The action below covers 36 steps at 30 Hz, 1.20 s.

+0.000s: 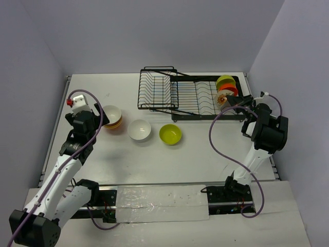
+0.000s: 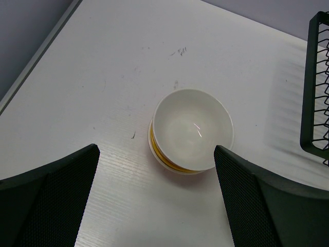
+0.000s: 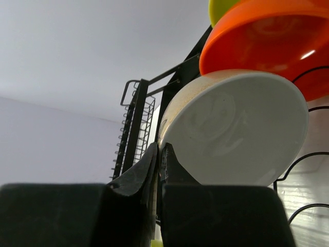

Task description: Load the bowls into the dish rack

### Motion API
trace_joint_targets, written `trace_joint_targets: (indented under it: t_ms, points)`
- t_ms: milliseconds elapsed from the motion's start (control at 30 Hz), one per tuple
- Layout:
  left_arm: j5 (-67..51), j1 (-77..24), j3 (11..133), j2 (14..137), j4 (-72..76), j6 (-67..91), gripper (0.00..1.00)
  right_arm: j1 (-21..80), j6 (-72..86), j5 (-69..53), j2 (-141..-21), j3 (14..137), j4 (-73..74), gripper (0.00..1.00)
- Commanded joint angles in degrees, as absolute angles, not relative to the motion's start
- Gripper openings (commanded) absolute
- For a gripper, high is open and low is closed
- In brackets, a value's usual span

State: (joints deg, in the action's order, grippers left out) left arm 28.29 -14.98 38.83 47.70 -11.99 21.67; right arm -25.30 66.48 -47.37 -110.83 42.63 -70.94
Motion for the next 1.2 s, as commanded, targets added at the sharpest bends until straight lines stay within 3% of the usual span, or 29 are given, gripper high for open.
trace_joint_targets:
  t_ms: [0, 167, 300, 500, 900, 1167]
  points:
    - [27.9, -15.1, 41.6, 48.2, -10.5, 20.6, 0.99, -25.9, 66.7, -44.7, -110.6, 41.9, -81.7, 0.00]
    - [28.0, -15.1, 41.9, 48.7, -10.2, 20.7, 0.99, -26.0, 65.7, -41.8, -110.0, 40.2, -80.3, 0.00]
    - [28.1, -15.1, 42.1, 48.7, -10.3, 20.9, 0.99, -26.0, 64.7, -40.2, -109.3, 39.4, -79.0, 0.06]
    - [28.3, -15.1, 42.0, 48.4, -10.3, 20.9, 0.99, -26.0, 63.5, -38.1, -108.4, 38.3, -76.9, 0.28]
    - [28.3, -15.1, 41.6, 48.2, -10.3, 21.1, 0.99, -25.9, 59.1, -37.6, -103.5, 36.2, -70.9, 0.56]
    - [28.2, -15.1, 40.8, 47.0, -10.3, 22.1, 0.99, -25.1, 43.7, -36.7, -87.4, 35.9, -46.8, 0.70]
